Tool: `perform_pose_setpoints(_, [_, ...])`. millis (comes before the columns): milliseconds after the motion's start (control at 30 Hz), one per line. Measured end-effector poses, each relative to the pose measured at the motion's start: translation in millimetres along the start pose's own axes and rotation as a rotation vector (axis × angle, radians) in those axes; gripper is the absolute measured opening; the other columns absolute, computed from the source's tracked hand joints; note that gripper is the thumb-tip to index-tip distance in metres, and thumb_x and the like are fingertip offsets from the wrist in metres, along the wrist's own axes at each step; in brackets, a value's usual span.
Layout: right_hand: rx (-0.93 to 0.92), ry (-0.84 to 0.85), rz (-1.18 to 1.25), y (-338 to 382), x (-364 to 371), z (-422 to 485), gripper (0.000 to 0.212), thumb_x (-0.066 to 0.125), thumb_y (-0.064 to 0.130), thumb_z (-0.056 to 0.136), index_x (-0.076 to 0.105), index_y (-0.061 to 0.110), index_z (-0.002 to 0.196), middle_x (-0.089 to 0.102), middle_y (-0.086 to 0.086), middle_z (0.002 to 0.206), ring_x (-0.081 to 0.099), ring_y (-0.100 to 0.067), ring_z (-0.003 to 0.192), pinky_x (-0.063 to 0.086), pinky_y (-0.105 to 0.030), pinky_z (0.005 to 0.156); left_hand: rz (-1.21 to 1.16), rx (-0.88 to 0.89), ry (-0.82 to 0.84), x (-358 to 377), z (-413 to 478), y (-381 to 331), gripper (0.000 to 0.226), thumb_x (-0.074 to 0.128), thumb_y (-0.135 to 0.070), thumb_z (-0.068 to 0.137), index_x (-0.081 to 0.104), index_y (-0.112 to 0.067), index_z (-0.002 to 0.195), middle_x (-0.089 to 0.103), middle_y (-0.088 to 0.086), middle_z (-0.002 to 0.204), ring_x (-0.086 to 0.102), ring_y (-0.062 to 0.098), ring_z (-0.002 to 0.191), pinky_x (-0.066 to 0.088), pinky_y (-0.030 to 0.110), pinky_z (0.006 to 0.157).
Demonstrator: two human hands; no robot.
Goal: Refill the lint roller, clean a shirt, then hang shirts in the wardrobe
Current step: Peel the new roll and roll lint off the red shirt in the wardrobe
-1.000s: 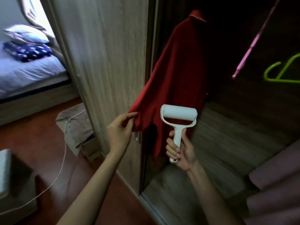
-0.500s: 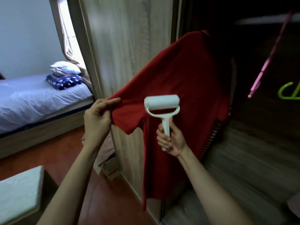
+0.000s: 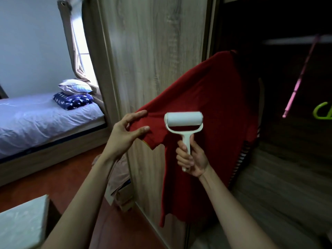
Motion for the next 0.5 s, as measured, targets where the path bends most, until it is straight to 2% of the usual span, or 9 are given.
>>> perform_pose_setpoints(67, [-0.035, 0.033, -0.012, 25.7, 15.9, 12.1, 0.042, 0.044, 0.049, 0.093, 0.051, 0.010, 0.079, 0.030, 0.001, 0.051, 0.027, -0.009, 0.036, 0.025, -0.020, 0.036, 0.013, 0.011, 0.033, 0.8, 0.5, -0.2, 0.051, 0.076, -0.013, 0.074, 0.064, -0.018, 0.124, 0.060, 0.004, 0.121, 0.062, 0.010, 0.096, 0.053, 0.025, 0.081])
perform_pose_setpoints(133, [-0.100, 0.038, -0.067, 51.9, 26.6, 24.8, 0.042, 0.042, 0.049, 0.093, 0.049, 0.010, 0.079, 0.030, 0.001, 0.051, 0.027, -0.009, 0.036, 0.023, -0.021, 0.036, -0.002, -0.011, 0.057, 1.7, -0.2, 0.9, 0.048, 0.071, -0.005, 0.080, 0.062, -0.017, 0.125, 0.057, 0.008, 0.118, 0.059, 0.005, 0.082, 0.051, 0.016, 0.067])
perform_pose_setpoints(200, [-0.099, 0.032, -0.071, 49.0, 25.2, 26.8, 0.042, 0.042, 0.050, 0.093, 0.048, 0.011, 0.079, 0.030, 0.001, 0.051, 0.027, -0.009, 0.036, 0.023, -0.020, 0.036, 0.022, -0.023, 0.082, 2.1, -1.4, 2.4, 0.045, 0.068, -0.002, 0.085, 0.062, -0.020, 0.125, 0.055, 0.013, 0.125, 0.061, 0.007, 0.085, 0.053, 0.018, 0.064])
perform_pose_setpoints(367, [0.015, -0.050, -0.024, -12.8, -7.0, -2.5, 0.043, 0.047, 0.052, 0.092, 0.052, 0.012, 0.077, 0.028, 0.002, 0.049, 0.025, -0.008, 0.035, 0.024, -0.018, 0.035, 0.100, 0.002, 0.094, 5.0, -6.2, 4.8, 0.040, 0.059, 0.002, 0.091, 0.061, -0.018, 0.126, 0.054, 0.009, 0.128, 0.064, 0.004, 0.082, 0.055, 0.019, 0.060])
perform_pose_setpoints(433, [0.014, -0.021, -0.052, 5.4, 6.3, 7.6, 0.042, 0.047, 0.051, 0.092, 0.051, 0.011, 0.077, 0.028, 0.002, 0.050, 0.025, -0.008, 0.035, 0.026, -0.018, 0.035, 0.122, 0.011, 0.095, 5.7, -6.7, 5.5, 0.039, 0.056, 0.001, 0.093, 0.060, -0.018, 0.126, 0.054, 0.009, 0.131, 0.064, 0.005, 0.086, 0.055, 0.019, 0.061])
perform_pose_setpoints(500, [-0.029, 0.016, -0.097, 36.2, 21.2, 23.6, 0.042, 0.047, 0.050, 0.092, 0.050, 0.011, 0.077, 0.028, 0.002, 0.050, 0.026, -0.008, 0.035, 0.027, -0.019, 0.035, 0.129, 0.010, 0.090, 5.9, -6.0, 5.8, 0.039, 0.052, 0.002, 0.095, 0.060, -0.019, 0.127, 0.055, 0.007, 0.129, 0.063, 0.004, 0.078, 0.054, 0.019, 0.060])
Point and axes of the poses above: each hand's wrist, its own z-axis towards the middle knuckle, its own x-axis out of the palm, y = z × x, the point moved 8 cm from there along z, towards the middle knuckle
